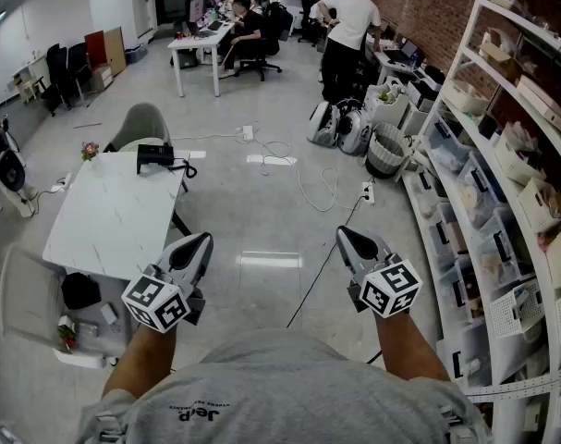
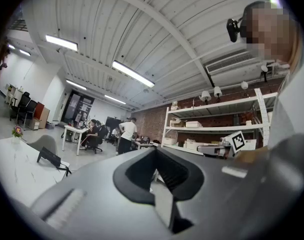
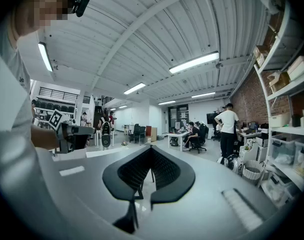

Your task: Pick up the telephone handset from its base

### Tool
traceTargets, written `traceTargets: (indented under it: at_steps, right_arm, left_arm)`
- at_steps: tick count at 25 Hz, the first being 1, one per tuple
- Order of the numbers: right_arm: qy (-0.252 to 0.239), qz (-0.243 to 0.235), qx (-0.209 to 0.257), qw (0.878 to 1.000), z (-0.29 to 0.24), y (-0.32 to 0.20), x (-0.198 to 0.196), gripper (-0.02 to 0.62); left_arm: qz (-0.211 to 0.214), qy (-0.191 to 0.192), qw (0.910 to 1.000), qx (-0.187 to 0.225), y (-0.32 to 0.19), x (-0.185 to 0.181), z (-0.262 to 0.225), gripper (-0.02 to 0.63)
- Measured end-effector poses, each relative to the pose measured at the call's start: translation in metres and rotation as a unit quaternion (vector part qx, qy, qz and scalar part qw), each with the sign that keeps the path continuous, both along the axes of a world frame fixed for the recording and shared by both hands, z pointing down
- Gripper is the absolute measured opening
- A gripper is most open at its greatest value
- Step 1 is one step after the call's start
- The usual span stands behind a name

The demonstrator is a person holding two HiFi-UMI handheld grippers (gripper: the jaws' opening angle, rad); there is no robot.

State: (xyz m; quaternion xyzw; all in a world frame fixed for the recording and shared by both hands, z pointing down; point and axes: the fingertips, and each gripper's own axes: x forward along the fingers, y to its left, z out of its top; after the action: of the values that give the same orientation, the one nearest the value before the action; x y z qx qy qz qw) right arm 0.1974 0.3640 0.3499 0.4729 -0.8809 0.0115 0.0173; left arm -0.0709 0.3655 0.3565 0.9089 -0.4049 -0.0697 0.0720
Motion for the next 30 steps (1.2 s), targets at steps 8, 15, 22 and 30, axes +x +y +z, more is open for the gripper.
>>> traceTargets:
  at_steps: [8, 15, 22, 30]
  right_arm:
    - [-0.003, 0.003, -0.004, 1.000, 0.000, -0.004, 0.004, 0.003]
    - [-0.019, 0.003, -0.004, 1.000, -0.001, -0.008, 0.012, 0.003]
    - [-0.022, -0.011, -0.005, 1.000, -0.003, -0.014, 0.021, 0.003]
    - [-0.032, -0.042, -0.005, 0.999, -0.003, -0.013, 0.051, 0.005]
  left_arm:
    - [-0.001, -0.003, 1.0000, -0.003, -0.001, 0.005, -0.001, 0.054]
    - [-0.004, -0.005, 1.0000, -0.002, -0.004, 0.010, 0.001, 0.054]
    - [0.004, -0.004, 1.0000, -0.001, -0.006, 0.024, -0.004, 0.054]
    - [0.009, -0.040, 0.9991, 0.006, 0.001, 0.070, -0.004, 0.415]
